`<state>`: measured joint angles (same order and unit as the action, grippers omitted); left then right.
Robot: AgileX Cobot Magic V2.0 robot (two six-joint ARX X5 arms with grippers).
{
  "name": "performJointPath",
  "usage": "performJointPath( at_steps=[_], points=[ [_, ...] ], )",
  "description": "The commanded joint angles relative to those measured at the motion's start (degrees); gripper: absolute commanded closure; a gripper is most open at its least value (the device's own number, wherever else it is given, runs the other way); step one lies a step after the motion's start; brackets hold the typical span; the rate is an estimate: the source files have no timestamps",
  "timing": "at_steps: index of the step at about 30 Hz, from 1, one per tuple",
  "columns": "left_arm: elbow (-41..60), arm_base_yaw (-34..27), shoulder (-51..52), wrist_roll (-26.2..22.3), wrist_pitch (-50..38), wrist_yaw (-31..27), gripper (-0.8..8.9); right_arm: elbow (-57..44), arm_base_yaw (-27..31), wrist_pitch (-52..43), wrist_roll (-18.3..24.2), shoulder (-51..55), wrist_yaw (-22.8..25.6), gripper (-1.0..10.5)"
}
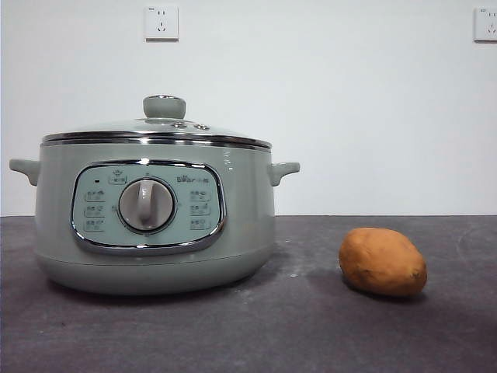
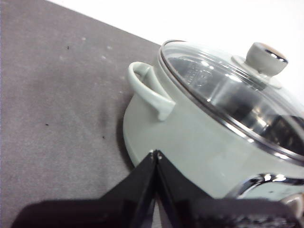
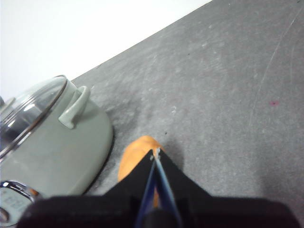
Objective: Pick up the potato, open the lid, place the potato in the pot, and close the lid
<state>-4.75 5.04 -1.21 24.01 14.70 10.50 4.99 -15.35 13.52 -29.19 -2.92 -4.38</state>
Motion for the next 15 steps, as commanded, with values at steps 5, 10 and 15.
performJointPath(
  at_steps=[5,10,15],
  points=[
    [-9.09,-0.13,-4.48,-0.24,2.08,0.42,8.21,8.76,-0.02,0.07,4.2,-8.44,0.15,9.6],
    [-16.48,-0.13,-10.6,-2.73,2.16,3.06,8.21,17.31,-0.02,0.72,7.26,-17.22,0.07,9.6],
    [-23.74,-0.13,-18.18,-4.76,3.3,6.29,8.21,25.51,-0.02,2.4,7.58,-25.51,-0.24,9.5]
  ],
)
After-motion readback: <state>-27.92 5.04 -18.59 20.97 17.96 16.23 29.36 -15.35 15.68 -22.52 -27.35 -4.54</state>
